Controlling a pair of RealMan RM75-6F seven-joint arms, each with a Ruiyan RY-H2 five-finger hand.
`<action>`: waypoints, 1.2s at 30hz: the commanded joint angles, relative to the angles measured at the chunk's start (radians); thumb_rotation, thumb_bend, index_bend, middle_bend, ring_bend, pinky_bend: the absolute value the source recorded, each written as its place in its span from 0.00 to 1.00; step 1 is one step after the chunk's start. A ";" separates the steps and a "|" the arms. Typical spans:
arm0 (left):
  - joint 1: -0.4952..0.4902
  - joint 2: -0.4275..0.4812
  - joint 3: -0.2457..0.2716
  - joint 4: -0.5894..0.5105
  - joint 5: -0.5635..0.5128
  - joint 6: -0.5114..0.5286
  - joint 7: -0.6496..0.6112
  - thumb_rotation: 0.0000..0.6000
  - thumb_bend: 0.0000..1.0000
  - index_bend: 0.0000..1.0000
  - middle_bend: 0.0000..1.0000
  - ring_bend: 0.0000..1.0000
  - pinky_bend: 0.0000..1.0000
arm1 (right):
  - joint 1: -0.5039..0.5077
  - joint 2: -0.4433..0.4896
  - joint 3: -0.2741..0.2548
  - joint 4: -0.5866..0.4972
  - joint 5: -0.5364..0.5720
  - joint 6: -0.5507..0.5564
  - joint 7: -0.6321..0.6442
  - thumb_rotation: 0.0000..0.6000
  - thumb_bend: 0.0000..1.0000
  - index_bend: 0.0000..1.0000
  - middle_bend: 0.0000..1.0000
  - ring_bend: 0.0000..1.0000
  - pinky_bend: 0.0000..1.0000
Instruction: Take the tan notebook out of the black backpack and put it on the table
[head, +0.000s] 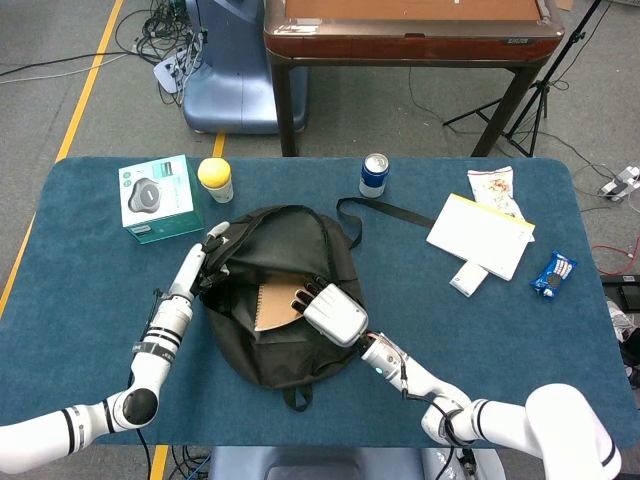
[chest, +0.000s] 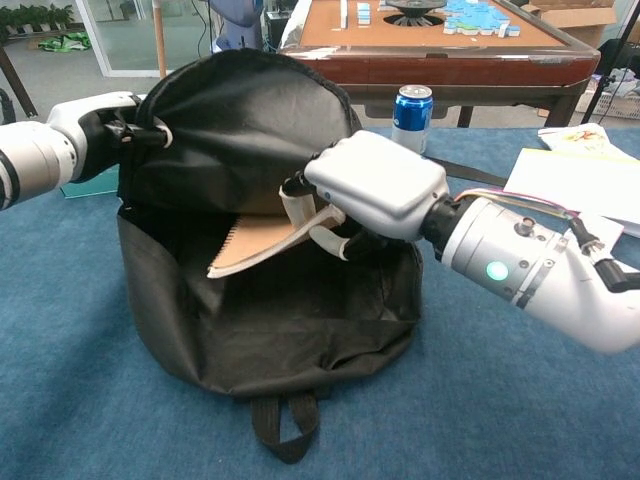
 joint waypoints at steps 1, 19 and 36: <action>-0.001 0.000 -0.001 -0.002 0.000 0.002 0.001 1.00 0.88 0.42 0.06 0.01 0.05 | -0.008 0.035 0.002 -0.038 -0.031 0.051 0.017 1.00 0.54 0.94 0.50 0.39 0.35; 0.009 0.016 0.004 -0.029 -0.004 0.015 0.007 1.00 0.88 0.42 0.06 0.01 0.05 | -0.120 0.289 0.009 -0.330 -0.131 0.310 0.071 1.00 0.56 1.00 0.60 0.55 0.49; 0.035 0.041 0.022 -0.069 0.035 0.023 -0.014 1.00 0.88 0.42 0.06 0.01 0.05 | -0.318 0.590 -0.007 -0.570 -0.074 0.453 0.158 1.00 0.56 1.00 0.61 0.56 0.51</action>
